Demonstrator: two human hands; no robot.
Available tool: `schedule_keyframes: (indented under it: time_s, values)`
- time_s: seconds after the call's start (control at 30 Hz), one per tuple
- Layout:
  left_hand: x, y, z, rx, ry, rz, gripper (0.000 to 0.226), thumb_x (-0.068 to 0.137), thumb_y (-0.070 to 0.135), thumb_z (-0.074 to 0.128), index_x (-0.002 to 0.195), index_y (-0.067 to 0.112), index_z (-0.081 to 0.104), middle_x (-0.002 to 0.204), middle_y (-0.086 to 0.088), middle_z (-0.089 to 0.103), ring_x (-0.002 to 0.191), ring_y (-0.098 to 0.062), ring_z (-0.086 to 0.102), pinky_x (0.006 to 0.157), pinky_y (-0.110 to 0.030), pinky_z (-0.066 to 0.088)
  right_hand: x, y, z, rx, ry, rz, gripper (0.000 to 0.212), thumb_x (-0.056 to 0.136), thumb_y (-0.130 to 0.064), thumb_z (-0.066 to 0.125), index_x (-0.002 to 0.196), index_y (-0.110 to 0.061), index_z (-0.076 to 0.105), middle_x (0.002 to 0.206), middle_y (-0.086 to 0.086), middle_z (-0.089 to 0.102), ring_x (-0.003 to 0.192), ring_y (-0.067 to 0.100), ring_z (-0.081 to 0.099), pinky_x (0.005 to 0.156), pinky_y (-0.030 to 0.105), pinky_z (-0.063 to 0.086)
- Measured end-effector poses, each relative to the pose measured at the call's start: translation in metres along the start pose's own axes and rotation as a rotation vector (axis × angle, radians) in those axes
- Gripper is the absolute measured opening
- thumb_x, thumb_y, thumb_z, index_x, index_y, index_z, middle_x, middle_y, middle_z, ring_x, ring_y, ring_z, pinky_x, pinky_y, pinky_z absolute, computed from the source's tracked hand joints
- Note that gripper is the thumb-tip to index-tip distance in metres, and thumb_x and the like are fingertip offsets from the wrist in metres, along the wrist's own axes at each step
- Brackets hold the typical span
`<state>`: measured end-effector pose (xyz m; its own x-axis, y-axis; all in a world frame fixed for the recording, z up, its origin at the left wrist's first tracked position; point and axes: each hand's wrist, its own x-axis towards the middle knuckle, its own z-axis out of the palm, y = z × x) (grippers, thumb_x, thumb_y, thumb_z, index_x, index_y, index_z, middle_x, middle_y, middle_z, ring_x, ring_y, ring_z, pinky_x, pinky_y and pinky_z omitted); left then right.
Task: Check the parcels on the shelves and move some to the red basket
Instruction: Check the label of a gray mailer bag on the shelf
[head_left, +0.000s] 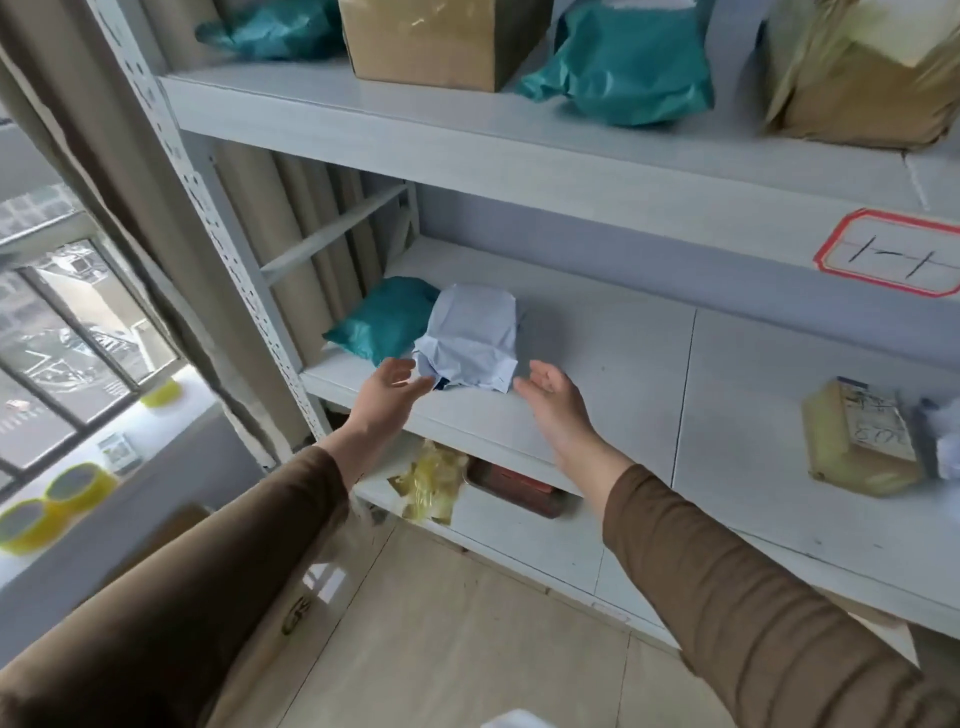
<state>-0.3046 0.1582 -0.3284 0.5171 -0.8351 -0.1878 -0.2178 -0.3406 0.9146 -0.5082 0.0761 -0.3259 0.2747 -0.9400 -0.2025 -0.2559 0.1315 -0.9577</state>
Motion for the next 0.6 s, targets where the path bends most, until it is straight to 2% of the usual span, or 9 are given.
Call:
schedule_keyframes:
  time_s: [0.07, 0.13, 0.23, 0.3, 0.4, 0.47, 0.5, 0.53, 0.6]
  values:
    - [0.031, 0.001, -0.002, 0.018, -0.014, -0.002, 0.058, 0.097, 0.035, 0.070, 0.146, 0.012, 0.051, 0.148, -0.008, 0.055, 0.135, -0.026, 0.054, 0.109, -0.035, 0.040, 0.022, -0.004, 0.010, 0.000, 0.035, 0.027, 0.052, 0.100, -0.023, 0.061, 0.149, -0.013, 0.047, 0.145, 0.003, 0.054, 0.129, 0.018, 0.054, 0.098, 0.027, 0.039]
    - [0.062, -0.001, 0.000, 0.033, -0.033, -0.007, 0.061, 0.097, 0.034, 0.070, 0.149, 0.011, 0.048, 0.151, -0.009, 0.053, 0.136, -0.027, 0.052, 0.109, -0.034, 0.039, 0.045, -0.008, 0.017, -0.001, 0.057, 0.063, 0.055, 0.101, -0.022, 0.060, 0.152, -0.011, 0.043, 0.152, 0.009, 0.050, 0.136, 0.022, 0.051, 0.102, 0.029, 0.040]
    - [0.107, -0.002, 0.005, 0.037, -0.077, -0.054, 0.066, 0.098, 0.033, 0.069, 0.154, 0.012, 0.040, 0.156, -0.009, 0.047, 0.140, -0.028, 0.048, 0.107, -0.033, 0.036, 0.085, -0.006, 0.027, 0.020, 0.072, 0.127, 0.061, 0.101, -0.020, 0.060, 0.156, -0.009, 0.035, 0.153, 0.008, 0.048, 0.129, 0.018, 0.050, 0.096, 0.025, 0.035]
    - [0.131, -0.005, 0.008, 0.008, -0.108, -0.110, 0.070, 0.099, 0.031, 0.067, 0.158, 0.013, 0.034, 0.161, -0.009, 0.042, 0.144, -0.029, 0.043, 0.112, -0.036, 0.033, 0.107, -0.006, 0.034, 0.045, 0.084, 0.167, 0.062, 0.101, -0.019, 0.060, 0.156, -0.007, 0.033, 0.153, 0.009, 0.047, 0.134, 0.022, 0.049, 0.094, 0.024, 0.034]
    - [0.160, -0.008, 0.011, -0.031, -0.172, -0.177, 0.072, 0.101, 0.028, 0.064, 0.161, 0.011, 0.028, 0.163, -0.009, 0.037, 0.147, -0.031, 0.038, 0.118, -0.040, 0.029, 0.131, -0.006, 0.047, 0.075, 0.081, 0.234, 0.061, 0.101, -0.022, 0.061, 0.154, -0.008, 0.034, 0.141, 0.005, 0.049, 0.128, 0.024, 0.052, 0.092, 0.025, 0.036]
    - [0.178, -0.011, 0.013, -0.048, -0.232, -0.199, 0.063, 0.102, 0.026, 0.062, 0.157, 0.011, 0.035, 0.156, -0.010, 0.046, 0.138, -0.031, 0.046, 0.112, -0.040, 0.034, 0.148, -0.001, 0.055, 0.096, 0.076, 0.257, 0.073, 0.087, -0.038, 0.071, 0.148, -0.014, 0.039, 0.139, -0.004, 0.051, 0.120, 0.020, 0.056, 0.098, 0.032, 0.044]
    - [0.187, -0.013, 0.013, -0.058, -0.264, -0.201, 0.056, 0.101, 0.025, 0.061, 0.152, 0.011, 0.042, 0.150, -0.011, 0.052, 0.127, -0.029, 0.053, 0.106, -0.039, 0.039, 0.168, 0.016, 0.055, 0.116, 0.080, 0.261, 0.084, 0.075, -0.047, 0.074, 0.146, -0.014, 0.043, 0.141, 0.000, 0.057, 0.120, 0.022, 0.061, 0.103, 0.038, 0.049]
    - [0.195, -0.014, 0.013, -0.064, -0.293, -0.203, 0.048, 0.101, 0.024, 0.060, 0.146, 0.012, 0.047, 0.141, -0.010, 0.058, 0.115, -0.026, 0.057, 0.098, -0.037, 0.043, 0.178, 0.024, 0.056, 0.127, 0.078, 0.287, 0.085, 0.069, -0.049, 0.075, 0.142, -0.014, 0.047, 0.139, 0.006, 0.062, 0.118, 0.025, 0.065, 0.104, 0.043, 0.052]
    - [0.208, -0.017, 0.012, -0.091, -0.332, -0.217, 0.040, 0.100, 0.025, 0.062, 0.137, 0.013, 0.051, 0.127, -0.009, 0.063, 0.099, -0.021, 0.060, 0.088, -0.036, 0.048, 0.177, 0.015, 0.064, 0.162, 0.104, 0.317, 0.057, 0.084, -0.039, 0.074, 0.130, -0.015, 0.051, 0.126, 0.008, 0.066, 0.113, 0.028, 0.067, 0.096, 0.040, 0.055]
